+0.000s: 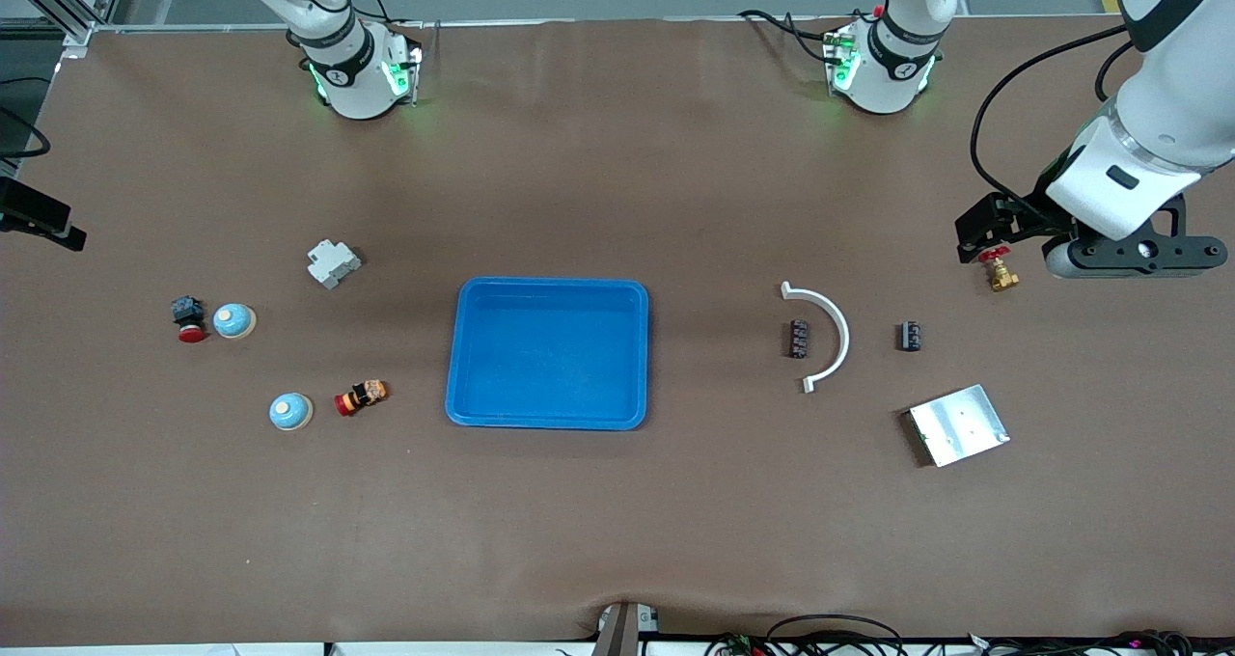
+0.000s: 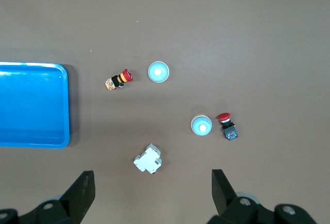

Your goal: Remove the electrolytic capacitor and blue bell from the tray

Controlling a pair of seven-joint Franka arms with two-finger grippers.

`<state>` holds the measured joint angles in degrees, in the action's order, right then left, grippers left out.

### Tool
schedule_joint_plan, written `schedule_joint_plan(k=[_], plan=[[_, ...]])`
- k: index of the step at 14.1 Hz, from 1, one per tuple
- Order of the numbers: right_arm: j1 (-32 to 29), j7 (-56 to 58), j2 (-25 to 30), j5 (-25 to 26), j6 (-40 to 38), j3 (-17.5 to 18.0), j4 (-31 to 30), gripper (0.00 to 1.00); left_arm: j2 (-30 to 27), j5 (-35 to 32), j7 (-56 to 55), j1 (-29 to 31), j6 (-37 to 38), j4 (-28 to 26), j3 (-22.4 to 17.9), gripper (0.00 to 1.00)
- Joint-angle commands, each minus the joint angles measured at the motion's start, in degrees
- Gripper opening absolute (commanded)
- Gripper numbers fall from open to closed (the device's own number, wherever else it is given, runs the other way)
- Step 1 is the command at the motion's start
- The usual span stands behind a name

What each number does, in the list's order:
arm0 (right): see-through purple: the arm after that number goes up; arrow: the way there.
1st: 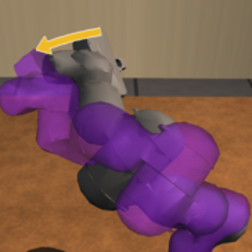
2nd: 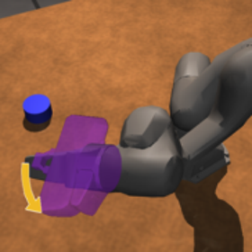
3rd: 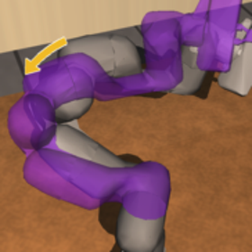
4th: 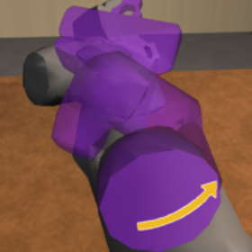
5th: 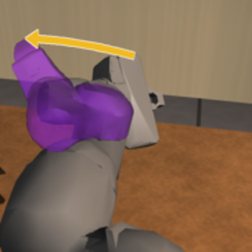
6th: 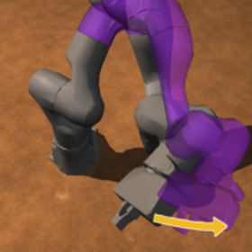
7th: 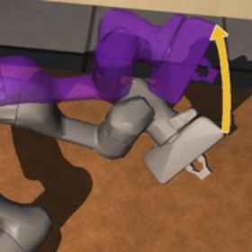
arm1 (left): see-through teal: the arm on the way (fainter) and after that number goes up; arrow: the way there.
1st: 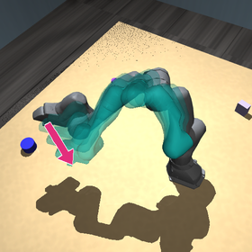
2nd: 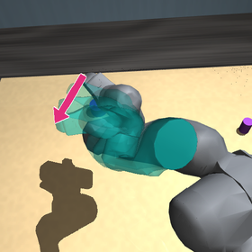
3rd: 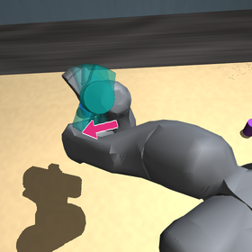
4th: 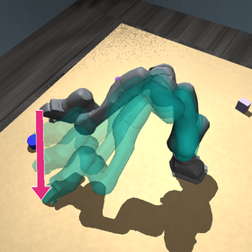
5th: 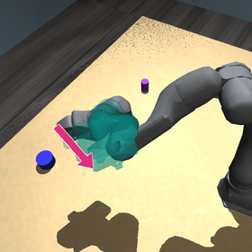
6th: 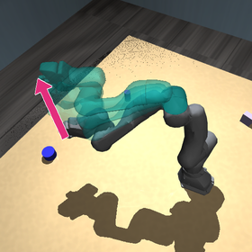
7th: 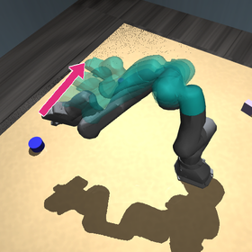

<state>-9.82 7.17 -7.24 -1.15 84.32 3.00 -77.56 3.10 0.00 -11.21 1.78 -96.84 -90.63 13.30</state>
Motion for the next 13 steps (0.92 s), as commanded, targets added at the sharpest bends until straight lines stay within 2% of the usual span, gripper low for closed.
schedule_joint_plan(k=[1, 13], plan=[[-0.55, 0.57, 0.82, -0.52, -0.12, 0.51, -0.22, 1.00, -1.34, 0.97, 1.45, 0.41, -0.10, -0.95, 0.14, 1.00], [-1.17, 0.65, 0.73, -0.70, -0.21, 0.08, -0.40, 1.00, -1.43, 0.97, 1.45, 0.41, -0.28, -1.30, 0.14, 1.00]])
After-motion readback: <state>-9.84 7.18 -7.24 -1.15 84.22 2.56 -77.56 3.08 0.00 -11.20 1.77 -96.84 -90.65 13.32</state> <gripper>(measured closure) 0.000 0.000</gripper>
